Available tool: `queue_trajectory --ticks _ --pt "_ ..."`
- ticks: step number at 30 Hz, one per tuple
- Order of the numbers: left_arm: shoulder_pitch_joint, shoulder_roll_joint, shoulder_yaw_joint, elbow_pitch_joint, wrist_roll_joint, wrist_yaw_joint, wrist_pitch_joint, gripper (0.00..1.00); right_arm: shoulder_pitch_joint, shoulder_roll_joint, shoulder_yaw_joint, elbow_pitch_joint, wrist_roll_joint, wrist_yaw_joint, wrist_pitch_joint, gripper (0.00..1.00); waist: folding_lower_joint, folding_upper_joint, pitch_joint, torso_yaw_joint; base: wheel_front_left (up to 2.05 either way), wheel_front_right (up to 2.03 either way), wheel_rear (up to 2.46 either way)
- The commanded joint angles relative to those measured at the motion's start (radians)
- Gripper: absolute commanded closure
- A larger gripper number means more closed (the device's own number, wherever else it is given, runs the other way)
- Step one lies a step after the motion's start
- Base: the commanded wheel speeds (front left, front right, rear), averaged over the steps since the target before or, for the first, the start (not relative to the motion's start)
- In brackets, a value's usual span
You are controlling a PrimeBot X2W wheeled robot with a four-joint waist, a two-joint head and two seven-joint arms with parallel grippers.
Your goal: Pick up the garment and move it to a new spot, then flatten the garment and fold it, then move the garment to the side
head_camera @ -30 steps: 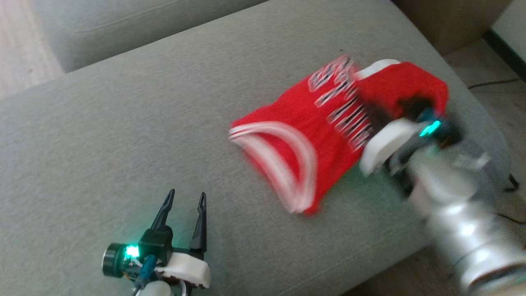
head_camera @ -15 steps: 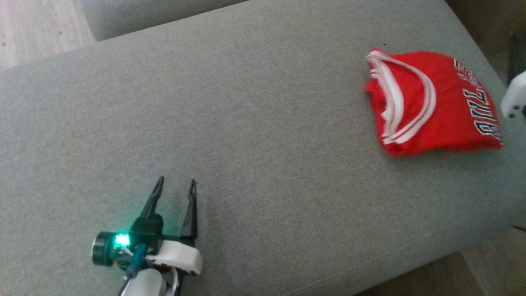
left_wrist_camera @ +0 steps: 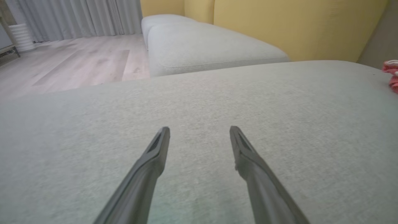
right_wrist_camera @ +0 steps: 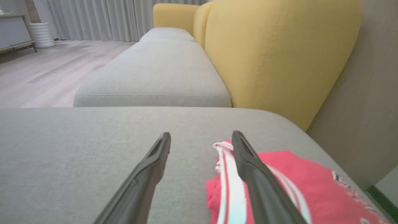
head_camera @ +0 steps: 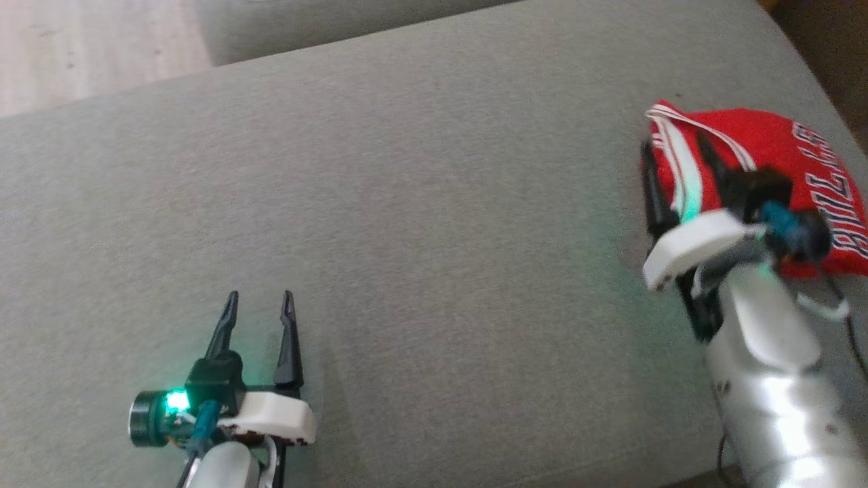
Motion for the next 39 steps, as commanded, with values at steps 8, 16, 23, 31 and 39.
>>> queue_trajectory --ticks 8,16,23,31,39 --pt "0.024 0.004 0.059 -0.039 0.0 0.015 -0.01 0.0 0.2 0.034 0.073 -0.163 0.138 -0.001 -0.012 0.0 0.0 0.0 -0.039 0.147 0.0 0.0 0.0" --pt "0.053 0.004 0.069 -0.047 -0.016 0.011 -0.01 0.0 0.32 0.034 0.137 -0.226 0.218 -0.001 -0.012 0.0 0.0 0.0 -0.067 0.241 0.0 0.0 0.0" --pt "0.075 0.004 0.094 -0.048 -0.027 -0.007 -0.01 0.0 0.368 0.034 0.158 -0.244 0.217 -0.001 -0.012 0.0 0.0 0.0 -0.101 0.266 0.0 0.0 0.0" --pt "0.114 0.004 0.111 -0.048 -0.05 -0.029 -0.01 0.0 0.404 0.034 0.171 -0.243 0.241 -0.001 -0.012 0.0 0.0 0.0 -0.161 0.259 0.0 0.0 0.0" --pt "0.137 0.004 0.123 -0.061 -0.065 -0.052 -0.01 0.0 0.425 0.034 0.183 -0.258 0.265 -0.001 -0.012 0.0 0.0 0.0 -0.192 0.245 0.0 0.0 0.0"
